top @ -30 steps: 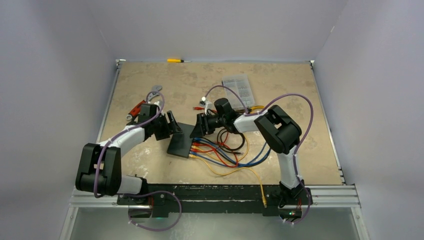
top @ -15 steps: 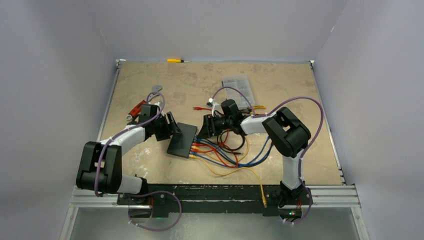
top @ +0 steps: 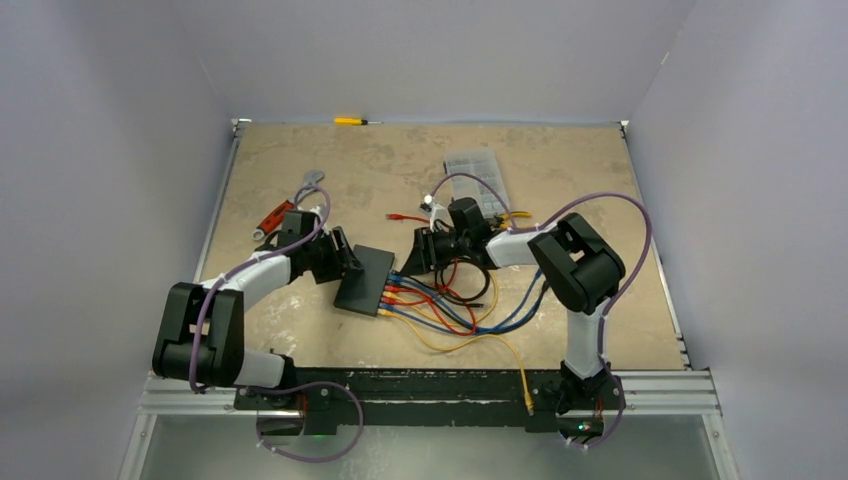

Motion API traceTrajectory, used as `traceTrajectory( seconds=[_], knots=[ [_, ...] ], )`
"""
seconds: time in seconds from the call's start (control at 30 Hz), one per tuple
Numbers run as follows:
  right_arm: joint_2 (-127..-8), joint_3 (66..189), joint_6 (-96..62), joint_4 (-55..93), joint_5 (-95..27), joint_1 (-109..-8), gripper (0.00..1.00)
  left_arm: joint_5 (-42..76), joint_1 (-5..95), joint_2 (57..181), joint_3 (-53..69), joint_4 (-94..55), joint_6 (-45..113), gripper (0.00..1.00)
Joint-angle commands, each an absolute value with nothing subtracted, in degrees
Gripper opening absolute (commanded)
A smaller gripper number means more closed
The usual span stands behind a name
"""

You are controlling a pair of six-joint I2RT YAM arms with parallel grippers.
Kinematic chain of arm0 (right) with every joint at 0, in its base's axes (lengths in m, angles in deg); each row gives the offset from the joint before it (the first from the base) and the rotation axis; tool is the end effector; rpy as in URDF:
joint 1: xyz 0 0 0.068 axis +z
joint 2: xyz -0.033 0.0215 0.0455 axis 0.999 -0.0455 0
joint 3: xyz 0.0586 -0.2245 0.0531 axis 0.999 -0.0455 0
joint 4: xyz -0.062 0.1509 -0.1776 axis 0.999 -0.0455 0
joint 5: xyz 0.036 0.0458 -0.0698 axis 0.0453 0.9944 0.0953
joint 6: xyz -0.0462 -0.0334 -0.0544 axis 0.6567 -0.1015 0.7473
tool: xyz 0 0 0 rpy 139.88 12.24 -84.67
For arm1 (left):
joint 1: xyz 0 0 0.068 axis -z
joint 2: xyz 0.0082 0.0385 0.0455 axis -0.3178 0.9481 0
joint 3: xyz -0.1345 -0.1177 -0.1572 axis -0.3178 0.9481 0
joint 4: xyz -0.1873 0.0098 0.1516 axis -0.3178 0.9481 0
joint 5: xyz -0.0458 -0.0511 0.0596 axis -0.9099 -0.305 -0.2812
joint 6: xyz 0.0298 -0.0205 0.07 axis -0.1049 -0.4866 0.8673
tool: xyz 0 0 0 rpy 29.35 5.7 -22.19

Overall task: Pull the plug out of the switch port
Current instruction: Move the switch port to the center of the board.

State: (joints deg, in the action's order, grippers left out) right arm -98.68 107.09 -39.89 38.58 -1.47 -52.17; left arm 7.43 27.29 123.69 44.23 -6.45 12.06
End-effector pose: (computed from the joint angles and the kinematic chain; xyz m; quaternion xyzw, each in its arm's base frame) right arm 0.2838 0.2535 0.0938 -0.1924 0.8348 0.4808 0.1871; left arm 0.2558 -0.0605 0.1127 -0.1592 0.9301 -0.2459 0.2217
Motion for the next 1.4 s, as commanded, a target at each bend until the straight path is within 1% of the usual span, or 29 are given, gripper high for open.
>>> traceTrajectory(
  seconds=[0.0,0.5,0.67,1.0,1.1,1.23,1.37],
  knots=[
    [-101.8,108.3,-39.0,35.4,-4.2,-52.3,0.55,6.2,27.2,124.2,45.3,-8.1,11.7,0.56],
    [-108.1,113.0,-39.6,34.2,-1.6,-51.6,0.50,6.0,27.2,124.5,46.5,-9.2,11.1,0.55],
    [-109.4,113.3,-40.1,34.7,-0.8,-51.4,0.46,5.6,27.2,124.5,46.4,-9.4,10.9,0.55],
    [-111.4,115.0,-39.4,33.6,-1.3,-49.8,0.45,5.1,27.2,124.5,47.0,-9.8,10.3,0.55],
    [-109.6,114.5,-38.6,30.7,-3.6,-49.9,0.47,5.6,27.3,124.3,47.3,-9.6,10.2,0.55],
    [-104.4,113.1,-36.4,26.4,-10.2,-50.5,0.54,5.6,27.2,124.1,47.4,-9.6,10.0,0.55],
    [-102.2,111.7,-35.2,23.7,-11.2,-51.3,0.56,5.1,27.2,124.0,47.5,-9.6,10.1,0.55]
  ],
)
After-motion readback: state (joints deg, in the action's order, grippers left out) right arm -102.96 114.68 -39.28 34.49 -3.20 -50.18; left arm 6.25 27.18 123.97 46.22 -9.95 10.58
